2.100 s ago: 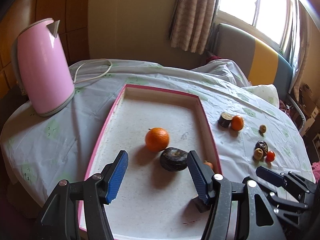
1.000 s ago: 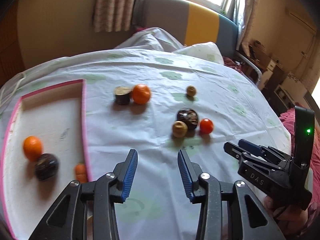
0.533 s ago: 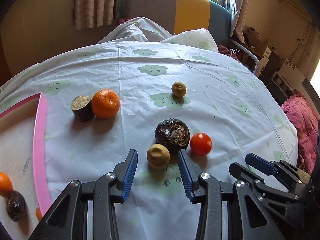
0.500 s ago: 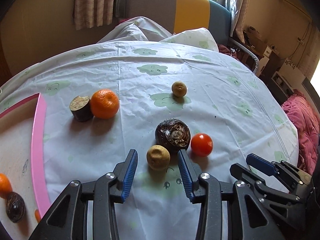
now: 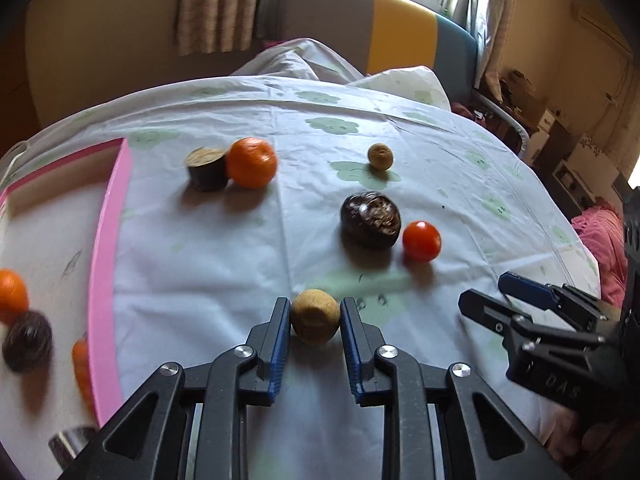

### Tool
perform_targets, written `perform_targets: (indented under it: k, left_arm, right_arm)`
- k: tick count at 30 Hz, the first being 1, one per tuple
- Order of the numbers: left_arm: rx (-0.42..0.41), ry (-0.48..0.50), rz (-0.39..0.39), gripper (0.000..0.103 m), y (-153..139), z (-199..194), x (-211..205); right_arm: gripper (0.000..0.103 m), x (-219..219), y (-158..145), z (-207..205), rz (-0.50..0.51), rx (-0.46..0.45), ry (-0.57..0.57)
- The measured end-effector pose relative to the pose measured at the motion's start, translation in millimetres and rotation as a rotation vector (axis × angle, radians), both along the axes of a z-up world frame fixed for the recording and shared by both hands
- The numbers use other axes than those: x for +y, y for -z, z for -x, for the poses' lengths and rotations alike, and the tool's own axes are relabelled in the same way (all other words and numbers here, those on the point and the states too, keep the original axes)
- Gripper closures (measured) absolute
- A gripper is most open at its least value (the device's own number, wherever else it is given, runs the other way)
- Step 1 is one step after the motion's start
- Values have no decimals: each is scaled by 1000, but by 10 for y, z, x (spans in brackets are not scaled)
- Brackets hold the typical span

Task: Organize fruits
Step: 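Grasp the small brown fruit with the left gripper while the right grasps the red tomato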

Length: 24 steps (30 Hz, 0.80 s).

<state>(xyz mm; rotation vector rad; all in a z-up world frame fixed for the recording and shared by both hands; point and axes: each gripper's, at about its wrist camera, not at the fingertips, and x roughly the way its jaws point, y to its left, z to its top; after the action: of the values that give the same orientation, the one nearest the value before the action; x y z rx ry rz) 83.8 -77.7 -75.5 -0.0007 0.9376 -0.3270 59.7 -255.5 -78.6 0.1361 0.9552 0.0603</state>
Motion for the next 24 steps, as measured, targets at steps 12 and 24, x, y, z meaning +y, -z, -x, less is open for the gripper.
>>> perform_targets:
  k: [12,24]
  left_arm:
    - [-44,8,56,78,84,63,74]
    - [-59,6,88,78,111,79,107]
  right_arm:
    - [53,237,-154,-63,54,-37,-97]
    - [70,487,-36,-413,119,-27,-168]
